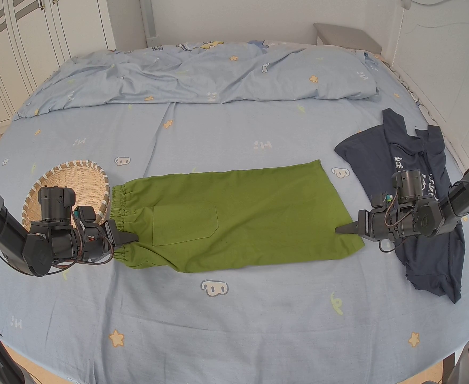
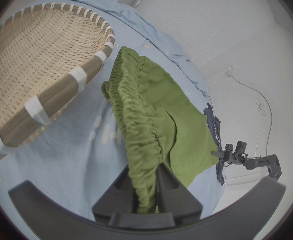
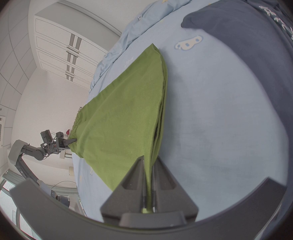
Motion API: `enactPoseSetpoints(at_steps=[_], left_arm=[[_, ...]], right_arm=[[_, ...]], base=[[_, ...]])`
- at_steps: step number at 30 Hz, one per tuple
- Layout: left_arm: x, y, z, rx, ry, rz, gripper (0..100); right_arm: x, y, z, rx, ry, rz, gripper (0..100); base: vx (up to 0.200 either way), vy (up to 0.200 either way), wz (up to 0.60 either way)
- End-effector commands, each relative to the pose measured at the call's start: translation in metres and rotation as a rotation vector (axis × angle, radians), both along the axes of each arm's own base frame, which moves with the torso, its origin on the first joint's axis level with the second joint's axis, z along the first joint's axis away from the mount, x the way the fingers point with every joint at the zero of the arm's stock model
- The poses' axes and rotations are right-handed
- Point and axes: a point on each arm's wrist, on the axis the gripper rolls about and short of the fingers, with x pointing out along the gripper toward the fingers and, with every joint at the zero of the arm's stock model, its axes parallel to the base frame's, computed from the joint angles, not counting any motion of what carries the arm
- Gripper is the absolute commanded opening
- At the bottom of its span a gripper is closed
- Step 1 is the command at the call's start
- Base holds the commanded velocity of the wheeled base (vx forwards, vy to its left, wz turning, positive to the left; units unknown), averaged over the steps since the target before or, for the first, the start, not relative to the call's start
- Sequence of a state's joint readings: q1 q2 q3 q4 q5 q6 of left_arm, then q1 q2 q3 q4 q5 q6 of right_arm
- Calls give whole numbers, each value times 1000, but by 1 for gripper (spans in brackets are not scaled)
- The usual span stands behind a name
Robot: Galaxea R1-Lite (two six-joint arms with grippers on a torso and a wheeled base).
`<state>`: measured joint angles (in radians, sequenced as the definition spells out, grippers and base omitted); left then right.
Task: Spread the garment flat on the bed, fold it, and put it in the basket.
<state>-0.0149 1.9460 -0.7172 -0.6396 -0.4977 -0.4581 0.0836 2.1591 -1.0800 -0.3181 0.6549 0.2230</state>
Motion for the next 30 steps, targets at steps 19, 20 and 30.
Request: enactPoseSetpoints(at_steps=[19,20,30], left_arm=[[-18,3,8,96,146,-78,0],[-23,3,6,105,160,-88,0],[-69,4,-15,152,271,-142,0]], right_arm=[[-68,-10,50,-13,70,-15,0],[-74,-11,47,-15,84,-14,0],[-121,-11,6,-58,224,39,0]], base=[[0,0,0],[0,0,0],[0,0,0]])
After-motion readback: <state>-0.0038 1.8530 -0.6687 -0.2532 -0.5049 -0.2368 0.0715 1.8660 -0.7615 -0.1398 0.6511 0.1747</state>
